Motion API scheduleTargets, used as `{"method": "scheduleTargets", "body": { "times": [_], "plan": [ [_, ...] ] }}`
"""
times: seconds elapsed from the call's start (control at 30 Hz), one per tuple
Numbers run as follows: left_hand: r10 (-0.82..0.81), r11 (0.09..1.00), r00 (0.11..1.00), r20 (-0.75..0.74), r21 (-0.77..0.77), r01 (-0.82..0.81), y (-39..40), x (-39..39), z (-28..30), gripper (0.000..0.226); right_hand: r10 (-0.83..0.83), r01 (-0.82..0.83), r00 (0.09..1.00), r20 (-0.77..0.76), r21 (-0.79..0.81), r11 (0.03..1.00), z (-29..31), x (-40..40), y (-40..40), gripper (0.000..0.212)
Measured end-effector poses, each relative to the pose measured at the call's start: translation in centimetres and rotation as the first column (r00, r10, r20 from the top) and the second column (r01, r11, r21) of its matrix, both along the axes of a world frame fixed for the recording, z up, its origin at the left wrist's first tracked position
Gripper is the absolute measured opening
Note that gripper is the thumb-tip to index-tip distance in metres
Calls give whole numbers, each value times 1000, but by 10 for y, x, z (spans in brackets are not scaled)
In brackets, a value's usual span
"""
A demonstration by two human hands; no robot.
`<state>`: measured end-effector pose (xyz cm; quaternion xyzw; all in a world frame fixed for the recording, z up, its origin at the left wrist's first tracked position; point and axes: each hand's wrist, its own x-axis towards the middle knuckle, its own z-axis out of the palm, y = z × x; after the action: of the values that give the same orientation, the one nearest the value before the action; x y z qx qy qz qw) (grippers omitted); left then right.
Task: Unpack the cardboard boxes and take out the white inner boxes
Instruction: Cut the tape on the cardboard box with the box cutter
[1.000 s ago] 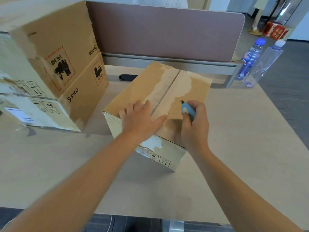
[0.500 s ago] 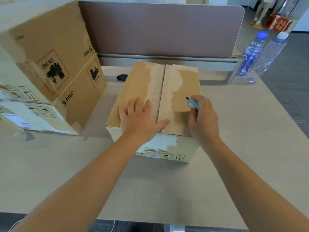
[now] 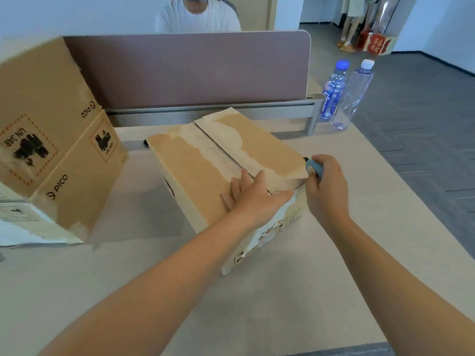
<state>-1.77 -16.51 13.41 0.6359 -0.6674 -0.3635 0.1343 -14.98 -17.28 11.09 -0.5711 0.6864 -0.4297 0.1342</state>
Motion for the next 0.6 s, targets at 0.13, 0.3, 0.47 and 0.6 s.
{"method": "scheduleTargets", "body": {
  "times": [0.13,0.3,0.47,0.6],
  "plan": [
    [-237,921,947,217,-260,290,-25,31,0,72,-140,135,921,364,39,990,-5,6,12,14],
    [-492,731,693,527,-183,658,-56,53,-12,69,-258,184,664,702,181,966,-17,30,31,10],
    [-538,659,590,602,-137,740,-65,52,-21,61,-294,234,519,803,197,952,-23,53,37,17],
    [-528,676,593,609,-121,727,-66,49,-24,59,-294,273,488,822,176,946,-25,64,38,17]
  ]
}}
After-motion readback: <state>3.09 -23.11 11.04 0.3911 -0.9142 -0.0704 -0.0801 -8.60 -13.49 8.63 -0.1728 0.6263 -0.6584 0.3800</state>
